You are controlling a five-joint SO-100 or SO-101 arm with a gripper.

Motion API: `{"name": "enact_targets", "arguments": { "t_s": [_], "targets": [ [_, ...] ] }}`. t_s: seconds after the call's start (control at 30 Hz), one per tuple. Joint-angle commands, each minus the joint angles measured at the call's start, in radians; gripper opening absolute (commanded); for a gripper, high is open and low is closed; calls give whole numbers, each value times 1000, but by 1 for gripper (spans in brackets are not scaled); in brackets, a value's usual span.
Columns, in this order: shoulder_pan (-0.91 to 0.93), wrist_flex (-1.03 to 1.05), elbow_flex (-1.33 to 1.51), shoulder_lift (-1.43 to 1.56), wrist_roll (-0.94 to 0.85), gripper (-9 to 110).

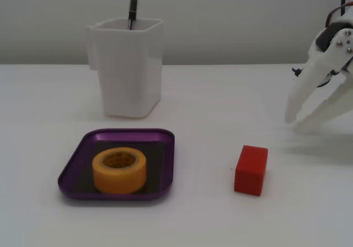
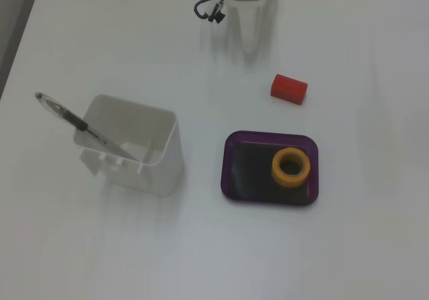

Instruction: Pick up the red cube and place it in the box.

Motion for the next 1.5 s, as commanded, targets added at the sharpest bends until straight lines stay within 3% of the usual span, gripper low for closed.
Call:
{"name": "enact_targets", "arguments": {
  "t_s": [0.0,0.63,0.93,1.27,1.47],
  "targets": [
    [-11,-14,6,51,-6,1],
    [-9,-14,-11,51,-6,1],
    [-6,-124,-410,17,0,1],
    [-94,-149,-652,-552,12,2],
    [-256,-147,-851,-911,221,2]
  ]
}}
